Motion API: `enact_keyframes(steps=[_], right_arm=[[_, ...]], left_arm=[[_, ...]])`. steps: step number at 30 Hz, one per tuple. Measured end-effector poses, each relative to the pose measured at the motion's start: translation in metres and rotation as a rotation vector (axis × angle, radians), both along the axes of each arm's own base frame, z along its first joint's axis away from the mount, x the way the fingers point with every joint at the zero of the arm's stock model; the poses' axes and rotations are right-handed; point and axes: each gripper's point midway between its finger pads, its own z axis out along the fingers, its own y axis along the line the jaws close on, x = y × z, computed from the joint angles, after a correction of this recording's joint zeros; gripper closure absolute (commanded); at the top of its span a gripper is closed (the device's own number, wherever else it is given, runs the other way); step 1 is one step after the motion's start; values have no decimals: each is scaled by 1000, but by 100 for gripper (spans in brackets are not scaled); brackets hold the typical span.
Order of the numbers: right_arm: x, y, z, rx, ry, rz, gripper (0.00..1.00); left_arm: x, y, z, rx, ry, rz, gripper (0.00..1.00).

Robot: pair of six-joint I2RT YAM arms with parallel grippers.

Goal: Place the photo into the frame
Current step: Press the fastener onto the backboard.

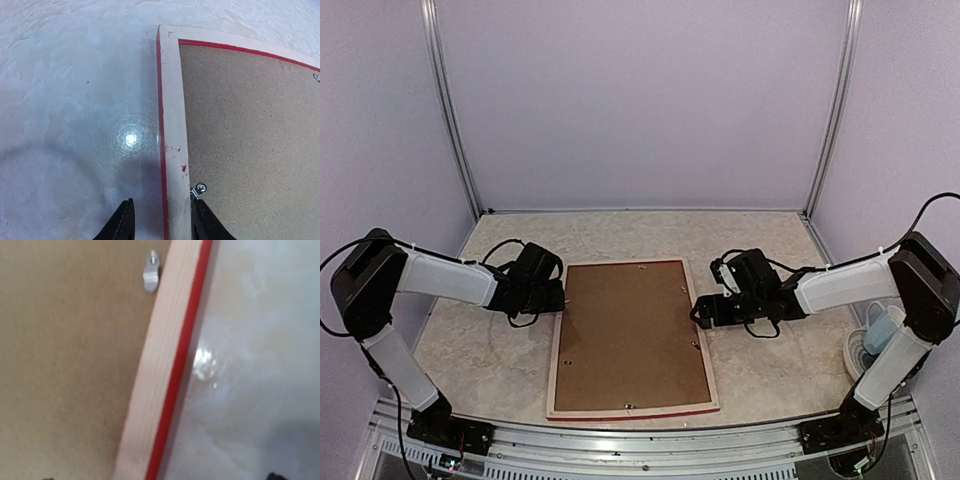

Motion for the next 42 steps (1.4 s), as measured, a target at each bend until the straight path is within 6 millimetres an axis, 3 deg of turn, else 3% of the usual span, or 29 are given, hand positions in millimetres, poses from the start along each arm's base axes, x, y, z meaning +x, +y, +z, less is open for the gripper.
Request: enact_keyframes(steps=[9,14,18,24,33,37,42], right_arm=[[24,3,29,-14,-59,2,8],[51,8,55,-30,-125,13,9],[70,11,62,-57,-153,34,9],[77,13,38,-102,-122,92,18],[50,12,-13,-104,12,154,33],[47,13,-18,-86,17,157,39],[47,18,-19,-54,11,165,55]], left_arm=[[1,0,7,7,-14,-9,55],[-3,-3,-5,28,14,-29,55],[-5,-4,-15,45,39,-51,56],[3,-11,-15,51,31,-70,57],[8,-16,-15,50,20,-77,62],[9,-16,-14,49,18,-79,63],[9,-17,-14,48,16,-80,66]])
